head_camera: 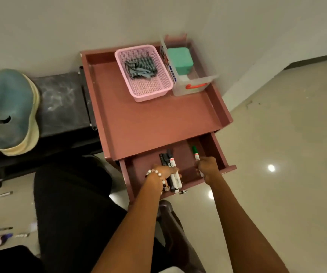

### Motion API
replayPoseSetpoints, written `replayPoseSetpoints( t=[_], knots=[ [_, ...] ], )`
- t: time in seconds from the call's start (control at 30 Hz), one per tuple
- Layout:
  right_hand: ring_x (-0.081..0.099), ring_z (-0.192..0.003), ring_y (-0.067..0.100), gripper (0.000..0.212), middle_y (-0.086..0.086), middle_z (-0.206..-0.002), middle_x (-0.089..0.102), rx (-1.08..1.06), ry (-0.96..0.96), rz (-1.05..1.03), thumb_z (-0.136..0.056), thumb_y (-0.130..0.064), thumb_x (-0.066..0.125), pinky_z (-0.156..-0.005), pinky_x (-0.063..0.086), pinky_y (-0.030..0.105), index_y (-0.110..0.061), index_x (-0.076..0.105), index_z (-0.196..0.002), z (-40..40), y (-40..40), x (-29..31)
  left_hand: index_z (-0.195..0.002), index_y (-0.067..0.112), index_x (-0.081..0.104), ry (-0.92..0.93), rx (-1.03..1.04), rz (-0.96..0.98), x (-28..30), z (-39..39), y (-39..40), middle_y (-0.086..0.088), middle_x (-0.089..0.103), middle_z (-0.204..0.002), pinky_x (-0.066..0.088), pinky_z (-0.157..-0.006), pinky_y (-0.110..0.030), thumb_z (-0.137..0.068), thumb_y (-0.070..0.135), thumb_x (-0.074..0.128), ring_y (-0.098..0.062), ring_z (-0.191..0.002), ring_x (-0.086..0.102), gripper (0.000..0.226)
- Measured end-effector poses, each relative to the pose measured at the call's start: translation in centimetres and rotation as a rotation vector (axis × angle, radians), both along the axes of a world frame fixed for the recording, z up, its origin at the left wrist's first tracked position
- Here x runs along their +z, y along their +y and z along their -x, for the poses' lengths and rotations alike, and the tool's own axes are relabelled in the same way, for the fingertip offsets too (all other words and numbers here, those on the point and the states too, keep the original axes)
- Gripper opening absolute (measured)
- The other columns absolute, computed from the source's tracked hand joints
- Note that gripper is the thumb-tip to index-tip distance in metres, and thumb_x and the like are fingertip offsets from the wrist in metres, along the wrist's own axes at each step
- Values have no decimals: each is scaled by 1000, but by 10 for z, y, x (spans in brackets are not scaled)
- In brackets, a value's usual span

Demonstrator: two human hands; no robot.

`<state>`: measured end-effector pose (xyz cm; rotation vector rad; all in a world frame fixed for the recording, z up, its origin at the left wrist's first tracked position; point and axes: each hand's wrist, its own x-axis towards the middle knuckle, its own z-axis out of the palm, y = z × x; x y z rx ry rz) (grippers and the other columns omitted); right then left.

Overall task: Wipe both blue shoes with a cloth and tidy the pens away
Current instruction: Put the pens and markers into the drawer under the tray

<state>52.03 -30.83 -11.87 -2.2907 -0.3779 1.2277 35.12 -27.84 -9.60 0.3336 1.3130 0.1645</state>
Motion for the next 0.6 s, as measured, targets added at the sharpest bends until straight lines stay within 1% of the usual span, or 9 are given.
replayPoseSetpoints(
  t=[0.1,0.2,0.33,0.4,0.47,0.5,0.53,0.57,0.6],
  knots=[
    [60,-81,28,27,15,-90,63,183,-171,91,-85,-1,60,-67,43,30,2,64,-112,-14,18,-28,-86,0,63,-34,105,73,-16,-14,-3,-7,68,-56,53,-42,-32,-89,-1,62,-19,-51,67,4],
    [60,-100,33,28,19,-107,64,238,-299,173,-86,-6,63,-75,47,31,4,60,-112,-23,33,-50,-83,1,62,-24,142,84,-32,-22,4,-3,67,-52,53,-52,-35,-88,-4,62,-15,-48,65,7],
    [55,-112,35,33,18,-118,60,200,-423,228,-89,-3,58,-94,45,36,3,55,-121,-31,35,-75,-79,3,59,-4,129,65,-46,-21,15,-5,67,-56,54,-57,-39,-87,-7,62,-18,-54,65,13],
    [56,-111,34,33,17,-119,61,177,-482,221,-91,0,51,-98,43,39,-3,57,-124,-34,37,-82,-81,2,58,21,140,74,-52,-19,20,-4,66,-52,54,-56,-38,-86,-8,63,-17,-50,64,11],
    [58,-109,33,32,17,-116,63,139,-536,183,-91,4,48,-98,44,40,-3,60,-120,-35,41,-79,-88,-2,59,46,154,81,-53,-19,24,-8,66,-57,53,-57,-40,-86,-8,63,-18,-51,64,8],
    [59,-107,32,30,17,-114,64,153,-536,156,-90,5,49,-96,45,39,-2,62,-116,-33,45,-73,-92,-3,60,58,162,85,-53,-20,25,-11,66,-63,53,-59,-42,-85,-8,64,-21,-54,64,10],
    [61,-104,31,29,17,-112,66,179,-469,101,-88,6,50,-94,47,38,-3,64,-112,-30,47,-64,-94,-3,59,67,163,85,-53,-20,26,-12,64,-69,52,-63,-45,-85,-8,64,-25,-60,64,12],
    [63,-100,29,27,15,-109,67,204,-309,33,-87,6,53,-91,50,39,-5,66,-108,-24,46,-54,-91,-1,59,73,158,79,-51,-21,27,-13,63,-73,51,-67,-47,-85,-8,64,-28,-66,63,11],
    [65,-96,26,22,13,-107,68,223,-81,-28,-87,2,58,-86,54,41,-8,66,-105,-16,43,-41,-87,1,59,76,150,69,-50,-22,29,-12,61,-74,50,-69,-46,-85,-8,64,-29,-69,61,10]
  ],
)
